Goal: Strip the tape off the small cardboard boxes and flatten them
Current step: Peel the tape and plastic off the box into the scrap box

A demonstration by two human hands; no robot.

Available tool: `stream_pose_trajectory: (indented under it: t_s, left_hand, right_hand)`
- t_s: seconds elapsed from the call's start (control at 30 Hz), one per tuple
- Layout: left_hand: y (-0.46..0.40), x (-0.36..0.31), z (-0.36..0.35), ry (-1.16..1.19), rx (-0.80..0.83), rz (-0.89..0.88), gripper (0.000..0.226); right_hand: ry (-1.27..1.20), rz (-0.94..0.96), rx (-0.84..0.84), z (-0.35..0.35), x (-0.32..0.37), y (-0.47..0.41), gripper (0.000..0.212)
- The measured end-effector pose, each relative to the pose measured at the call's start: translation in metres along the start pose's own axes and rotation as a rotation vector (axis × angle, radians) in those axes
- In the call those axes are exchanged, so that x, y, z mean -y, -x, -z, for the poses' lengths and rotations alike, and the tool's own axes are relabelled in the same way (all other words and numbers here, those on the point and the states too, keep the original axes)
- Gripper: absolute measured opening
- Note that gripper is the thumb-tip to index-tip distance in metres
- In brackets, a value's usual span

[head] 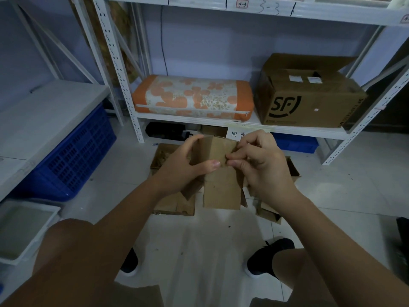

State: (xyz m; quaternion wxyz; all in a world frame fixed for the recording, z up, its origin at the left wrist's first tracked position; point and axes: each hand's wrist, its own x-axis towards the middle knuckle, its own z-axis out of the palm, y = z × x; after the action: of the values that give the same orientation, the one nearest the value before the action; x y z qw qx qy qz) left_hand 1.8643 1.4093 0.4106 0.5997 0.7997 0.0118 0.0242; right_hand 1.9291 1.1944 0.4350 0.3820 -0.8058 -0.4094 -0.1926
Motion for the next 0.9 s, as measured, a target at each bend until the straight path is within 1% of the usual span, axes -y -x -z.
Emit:
stream_pose_trajectory:
  t_s: [0.07, 0.13, 0.2, 0.3, 0.33, 0.37, 0.43, 0.53, 0.6, 0.67, 0.73, 0.8, 0.87, 0.9]
  left_hand:
    - [0.001, 0.001, -0.002, 0.009, 0.0, 0.015, 0.073]
    - [0.001, 0.003, -0.003, 0.046, -0.006, 0.03, 0.061]
    - [0.001, 0.005, -0.005, 0.062, -0.015, 0.045, 0.06]
    - [0.002, 0.008, -0.007, 0.06, -0.042, 0.054, 0.073]
    - [0.002, 0.009, -0.007, 0.072, -0.048, 0.062, 0.076]
    - [0.003, 0.009, -0.007, 0.09, -0.054, 0.065, 0.074]
    - [0.004, 0.007, -0.007, 0.109, -0.061, 0.063, 0.06]
    - [0.003, 0.0, -0.008, 0.099, -0.084, 0.054, 0.048]
    - [0.002, -0.001, -0.008, 0.09, -0.093, 0.048, 0.041]
    - [0.002, 0.0, -0.007, 0.071, -0.089, 0.039, 0.041]
    - [0.003, 0.001, -0.007, 0.044, -0.085, 0.036, 0.044]
    - [0.005, 0.003, -0.007, 0.042, -0.084, 0.032, 0.039]
    - [0.007, 0.003, -0.006, 0.018, -0.086, 0.024, 0.035]
    - [0.007, 0.004, -0.006, 0.007, -0.089, 0.02, 0.036]
  right_hand:
    - [0.06, 0.045, 0.009, -0.002, 0.0, -0.001, 0.004]
    - [0.155, 0.102, 0.023, -0.006, 0.002, 0.0, 0.005]
    - [0.216, 0.123, 0.05, -0.008, 0.004, 0.001, 0.01]
    - [0.17, 0.095, 0.13, -0.005, 0.007, 0.004, 0.013]
    - [0.141, 0.079, 0.153, -0.003, 0.007, 0.005, 0.018]
    - [0.128, 0.069, 0.166, -0.002, 0.008, 0.006, 0.025]
    - [0.143, 0.072, 0.159, -0.001, 0.009, 0.007, 0.032]
    - [0.186, 0.133, 0.14, 0.001, 0.011, 0.005, 0.023]
    - [0.156, 0.135, 0.164, 0.003, 0.012, 0.002, 0.014]
    - [0.051, 0.028, 0.183, 0.006, 0.015, 0.0, 0.009]
    - [0.002, -0.134, 0.197, 0.007, 0.017, -0.002, 0.009]
    - [-0.073, -0.256, 0.198, 0.008, 0.019, -0.002, 0.005]
    - [-0.195, -0.325, 0.168, 0.009, 0.021, -0.002, 0.002]
    - [-0.228, -0.327, 0.154, 0.009, 0.021, -0.001, 0.003]
